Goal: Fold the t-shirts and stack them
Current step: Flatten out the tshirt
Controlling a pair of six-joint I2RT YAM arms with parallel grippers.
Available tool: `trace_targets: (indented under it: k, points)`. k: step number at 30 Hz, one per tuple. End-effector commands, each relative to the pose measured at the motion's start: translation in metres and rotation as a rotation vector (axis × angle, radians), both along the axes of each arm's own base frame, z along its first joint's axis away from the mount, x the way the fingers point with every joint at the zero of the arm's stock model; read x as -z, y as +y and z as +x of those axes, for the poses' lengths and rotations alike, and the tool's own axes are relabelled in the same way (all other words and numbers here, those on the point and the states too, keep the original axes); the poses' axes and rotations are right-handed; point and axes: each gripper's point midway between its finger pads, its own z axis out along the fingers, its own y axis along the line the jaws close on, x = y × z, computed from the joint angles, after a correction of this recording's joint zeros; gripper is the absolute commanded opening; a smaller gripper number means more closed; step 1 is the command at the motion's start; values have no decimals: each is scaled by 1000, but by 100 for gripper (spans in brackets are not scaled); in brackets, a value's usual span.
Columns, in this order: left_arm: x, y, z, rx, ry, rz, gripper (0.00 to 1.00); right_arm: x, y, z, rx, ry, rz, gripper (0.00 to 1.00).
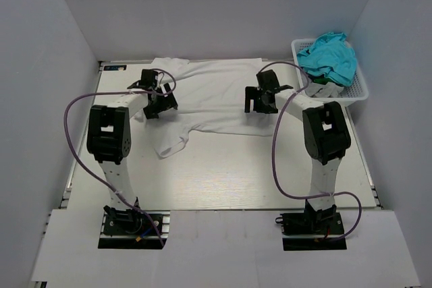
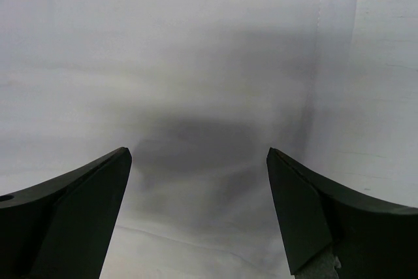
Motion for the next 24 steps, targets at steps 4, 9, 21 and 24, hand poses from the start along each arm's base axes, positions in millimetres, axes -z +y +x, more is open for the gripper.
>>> trace_targets:
  k: [4, 9, 21, 24]
  points:
    - [-54, 8, -43, -36, -22, 7, 100, -88, 7, -7, -121, -199, 51, 90]
    - [-95, 1, -74, -36, -158, -79, 100, -113, 13, -38, -178, -272, 135, 90]
    - [-74, -94, -106, 191, -105, -262, 100, -93, 16, -83, -186, -209, 261, 90]
    - [-52, -91, -113, 171, -44, -191, 100, -84, 16, -75, -174, -200, 242, 90]
